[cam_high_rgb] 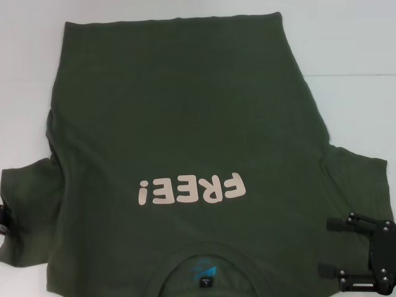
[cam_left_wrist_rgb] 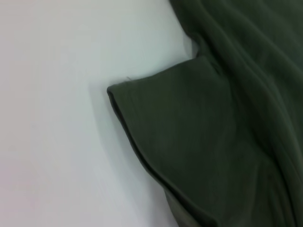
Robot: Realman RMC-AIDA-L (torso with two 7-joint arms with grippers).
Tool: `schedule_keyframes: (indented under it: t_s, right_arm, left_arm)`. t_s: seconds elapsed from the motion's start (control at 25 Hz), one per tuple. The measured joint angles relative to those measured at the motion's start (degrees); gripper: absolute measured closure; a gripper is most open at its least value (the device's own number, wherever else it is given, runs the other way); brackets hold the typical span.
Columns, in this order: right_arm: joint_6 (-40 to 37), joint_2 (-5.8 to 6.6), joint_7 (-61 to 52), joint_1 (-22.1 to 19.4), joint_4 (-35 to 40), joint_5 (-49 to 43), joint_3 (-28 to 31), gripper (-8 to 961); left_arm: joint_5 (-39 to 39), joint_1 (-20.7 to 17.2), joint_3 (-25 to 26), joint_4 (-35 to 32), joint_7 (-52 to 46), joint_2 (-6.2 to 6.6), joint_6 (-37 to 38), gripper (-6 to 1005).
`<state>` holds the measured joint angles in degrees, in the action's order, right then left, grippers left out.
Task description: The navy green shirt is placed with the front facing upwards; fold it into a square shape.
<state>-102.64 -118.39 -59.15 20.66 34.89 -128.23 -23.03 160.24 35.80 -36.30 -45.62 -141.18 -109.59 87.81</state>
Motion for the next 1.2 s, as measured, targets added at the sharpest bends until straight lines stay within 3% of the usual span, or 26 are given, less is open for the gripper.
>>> schedule_keyframes:
  t_s: [0.56,1.2]
  right_arm:
    - [0.01,0.0,0.08,0.0,-0.01,0.0,0.06,11]
    - [0.07,0.0,0.13,0.07,0.0,0.01,0.09,11]
  left_arm:
    - [-0.39,-0.57,0.13,-1.58,-0.28,-0.3,-0.03,938]
    - [-0.54,-1.1,0.18,-2.49,-0.68,0.4,0.31,947]
